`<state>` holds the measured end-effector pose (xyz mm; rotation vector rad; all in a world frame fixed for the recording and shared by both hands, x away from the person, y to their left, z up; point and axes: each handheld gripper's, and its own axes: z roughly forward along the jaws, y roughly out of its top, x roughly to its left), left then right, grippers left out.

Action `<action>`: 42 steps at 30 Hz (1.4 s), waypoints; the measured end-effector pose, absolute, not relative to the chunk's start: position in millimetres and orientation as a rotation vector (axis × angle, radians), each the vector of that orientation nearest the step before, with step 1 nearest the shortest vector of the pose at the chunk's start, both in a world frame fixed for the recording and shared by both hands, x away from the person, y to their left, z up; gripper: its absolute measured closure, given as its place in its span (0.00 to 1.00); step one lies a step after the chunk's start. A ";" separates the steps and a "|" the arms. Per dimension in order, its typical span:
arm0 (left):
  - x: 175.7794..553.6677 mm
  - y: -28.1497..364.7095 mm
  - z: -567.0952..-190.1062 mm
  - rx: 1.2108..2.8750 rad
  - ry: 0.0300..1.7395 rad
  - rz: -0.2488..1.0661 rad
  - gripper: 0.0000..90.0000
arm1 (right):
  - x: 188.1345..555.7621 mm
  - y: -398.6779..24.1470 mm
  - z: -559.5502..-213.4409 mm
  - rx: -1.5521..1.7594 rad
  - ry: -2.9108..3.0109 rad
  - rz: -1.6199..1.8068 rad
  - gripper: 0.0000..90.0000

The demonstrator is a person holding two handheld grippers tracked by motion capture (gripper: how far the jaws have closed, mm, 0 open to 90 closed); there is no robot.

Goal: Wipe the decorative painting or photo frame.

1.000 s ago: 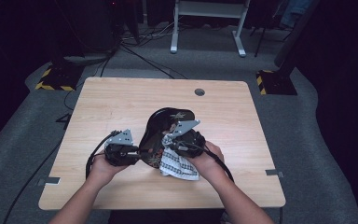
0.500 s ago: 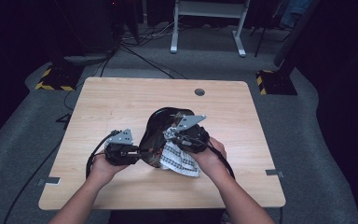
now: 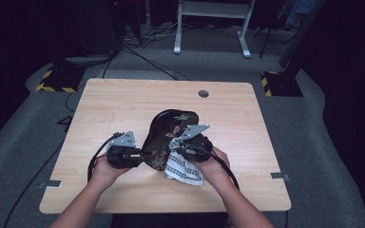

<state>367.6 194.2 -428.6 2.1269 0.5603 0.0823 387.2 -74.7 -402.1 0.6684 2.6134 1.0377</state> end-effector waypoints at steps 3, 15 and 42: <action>367.9 194.3 -428.7 2.126 0.564 0.080 0.85 | 390.8 -76.9 -386.9 0.665 2.589 1.066 0.89; 368.2 194.2 -428.5 2.128 0.562 0.079 0.85 | 393.3 -82.5 -377.6 0.685 2.543 1.075 0.89; 369.8 194.6 -429.8 2.124 0.561 0.068 0.85 | 398.7 -92.4 -373.5 0.723 2.515 1.093 0.89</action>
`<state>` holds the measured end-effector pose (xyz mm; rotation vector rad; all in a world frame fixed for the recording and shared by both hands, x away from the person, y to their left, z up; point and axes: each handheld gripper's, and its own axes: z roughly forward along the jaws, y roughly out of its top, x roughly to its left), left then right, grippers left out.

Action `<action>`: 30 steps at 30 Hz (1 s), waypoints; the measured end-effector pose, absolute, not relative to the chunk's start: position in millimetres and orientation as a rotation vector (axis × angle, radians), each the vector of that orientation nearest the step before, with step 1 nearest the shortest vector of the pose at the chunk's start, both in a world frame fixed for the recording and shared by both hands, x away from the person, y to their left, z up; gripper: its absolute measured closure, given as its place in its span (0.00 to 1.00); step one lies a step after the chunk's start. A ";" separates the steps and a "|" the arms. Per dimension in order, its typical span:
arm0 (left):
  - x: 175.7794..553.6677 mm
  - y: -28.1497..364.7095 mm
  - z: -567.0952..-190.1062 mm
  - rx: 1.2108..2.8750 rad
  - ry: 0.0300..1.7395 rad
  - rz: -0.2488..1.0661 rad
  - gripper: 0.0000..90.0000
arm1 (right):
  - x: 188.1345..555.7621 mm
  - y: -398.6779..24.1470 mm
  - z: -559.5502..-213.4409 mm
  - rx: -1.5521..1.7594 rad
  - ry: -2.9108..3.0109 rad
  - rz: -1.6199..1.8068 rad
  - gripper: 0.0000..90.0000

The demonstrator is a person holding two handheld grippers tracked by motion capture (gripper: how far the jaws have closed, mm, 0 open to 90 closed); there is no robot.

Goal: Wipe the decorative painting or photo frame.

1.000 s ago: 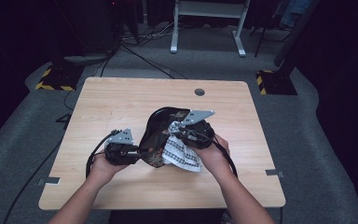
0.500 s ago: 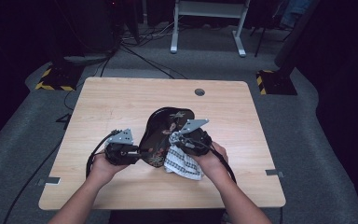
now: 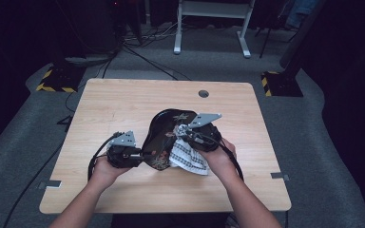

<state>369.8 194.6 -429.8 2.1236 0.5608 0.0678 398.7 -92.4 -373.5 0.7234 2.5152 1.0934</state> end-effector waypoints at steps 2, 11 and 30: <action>369.8 194.5 -429.8 2.123 0.561 0.067 0.85 | 398.3 -92.2 -380.9 0.729 2.526 1.087 0.89; 370.0 194.6 -430.1 2.122 0.562 0.066 0.85 | 398.2 -90.5 -388.0 0.728 2.558 1.051 0.89; 370.7 194.5 -429.7 2.121 0.562 0.057 0.84 | 399.6 -97.7 -395.0 0.786 2.522 1.102 0.89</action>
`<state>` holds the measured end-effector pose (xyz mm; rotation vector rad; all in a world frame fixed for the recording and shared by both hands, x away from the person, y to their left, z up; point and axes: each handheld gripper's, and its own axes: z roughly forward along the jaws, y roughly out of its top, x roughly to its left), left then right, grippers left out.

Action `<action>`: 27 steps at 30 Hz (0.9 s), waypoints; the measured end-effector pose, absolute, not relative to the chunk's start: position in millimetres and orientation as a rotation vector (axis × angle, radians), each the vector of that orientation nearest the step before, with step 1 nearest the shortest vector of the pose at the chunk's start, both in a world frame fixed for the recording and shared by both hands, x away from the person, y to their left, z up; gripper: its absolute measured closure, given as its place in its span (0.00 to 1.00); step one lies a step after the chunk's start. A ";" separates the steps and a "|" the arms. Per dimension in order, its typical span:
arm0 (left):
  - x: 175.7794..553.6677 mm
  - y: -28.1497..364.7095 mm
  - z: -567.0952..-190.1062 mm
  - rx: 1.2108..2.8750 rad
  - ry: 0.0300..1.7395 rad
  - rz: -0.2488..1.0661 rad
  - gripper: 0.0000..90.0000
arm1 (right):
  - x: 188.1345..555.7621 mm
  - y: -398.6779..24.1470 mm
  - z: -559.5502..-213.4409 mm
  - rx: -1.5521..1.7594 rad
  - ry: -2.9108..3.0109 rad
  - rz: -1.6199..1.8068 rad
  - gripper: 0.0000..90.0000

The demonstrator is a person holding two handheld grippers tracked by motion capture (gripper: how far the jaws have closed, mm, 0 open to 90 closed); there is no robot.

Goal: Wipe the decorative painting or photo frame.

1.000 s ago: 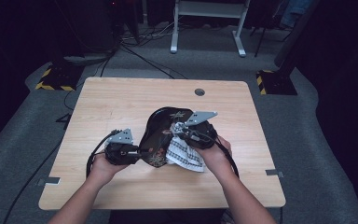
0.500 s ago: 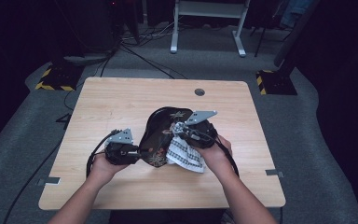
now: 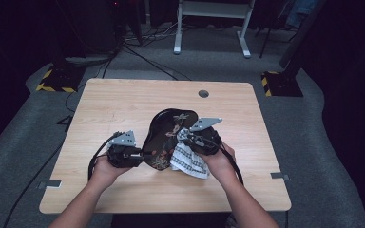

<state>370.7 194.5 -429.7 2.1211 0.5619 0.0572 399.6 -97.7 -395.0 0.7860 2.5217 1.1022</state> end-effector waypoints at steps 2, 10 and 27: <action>370.9 194.6 -429.7 2.120 0.562 0.057 0.84 | 399.6 -98.6 -399.1 0.791 2.527 1.106 0.89; 371.0 194.1 -430.1 2.122 0.561 0.054 0.84 | 404.1 -102.2 -367.4 0.787 2.461 1.147 0.89; 371.6 194.3 -430.0 2.118 0.567 0.052 0.84 | 401.0 -101.8 -407.1 0.812 2.538 1.068 0.89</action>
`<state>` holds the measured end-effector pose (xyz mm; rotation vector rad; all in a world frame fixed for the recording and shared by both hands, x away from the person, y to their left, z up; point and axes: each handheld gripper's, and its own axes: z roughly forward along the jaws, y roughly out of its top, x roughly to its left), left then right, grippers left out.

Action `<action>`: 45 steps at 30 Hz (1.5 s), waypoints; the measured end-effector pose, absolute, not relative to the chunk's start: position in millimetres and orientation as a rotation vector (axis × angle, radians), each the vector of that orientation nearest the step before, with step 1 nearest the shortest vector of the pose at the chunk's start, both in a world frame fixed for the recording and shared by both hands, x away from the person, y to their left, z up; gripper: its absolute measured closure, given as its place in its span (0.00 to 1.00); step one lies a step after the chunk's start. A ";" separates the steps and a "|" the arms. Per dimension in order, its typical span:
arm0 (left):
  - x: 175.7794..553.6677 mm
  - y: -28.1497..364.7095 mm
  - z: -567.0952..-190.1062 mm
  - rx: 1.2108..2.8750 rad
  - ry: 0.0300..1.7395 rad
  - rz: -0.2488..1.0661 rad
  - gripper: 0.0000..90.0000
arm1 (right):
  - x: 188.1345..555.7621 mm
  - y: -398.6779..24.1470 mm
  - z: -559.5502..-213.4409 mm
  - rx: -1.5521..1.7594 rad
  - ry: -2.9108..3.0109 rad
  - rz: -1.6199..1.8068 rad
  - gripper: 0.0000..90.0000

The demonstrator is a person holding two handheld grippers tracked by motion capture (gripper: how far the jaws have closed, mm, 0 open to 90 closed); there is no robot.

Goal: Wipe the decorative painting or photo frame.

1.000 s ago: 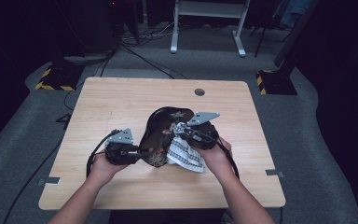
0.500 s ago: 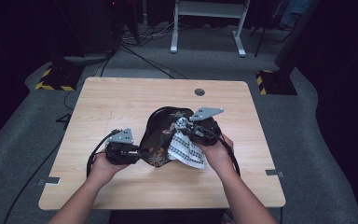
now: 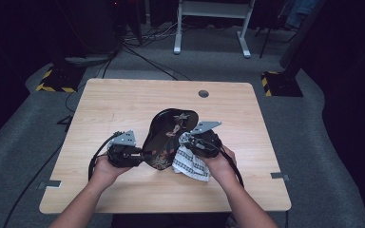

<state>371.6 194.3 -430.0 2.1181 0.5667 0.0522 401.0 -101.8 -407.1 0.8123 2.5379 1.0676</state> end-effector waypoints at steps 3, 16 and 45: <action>371.5 194.2 -430.0 2.122 0.571 0.061 0.85 | 402.1 -101.6 -400.0 0.803 2.533 1.062 0.89; 371.8 194.2 -429.9 2.116 0.584 0.060 0.86 | 404.9 -109.2 -363.3 0.786 2.427 1.154 0.88; 372.3 193.9 -430.3 2.114 0.589 0.061 0.86 | 405.6 -113.0 -384.8 0.822 2.472 1.100 0.88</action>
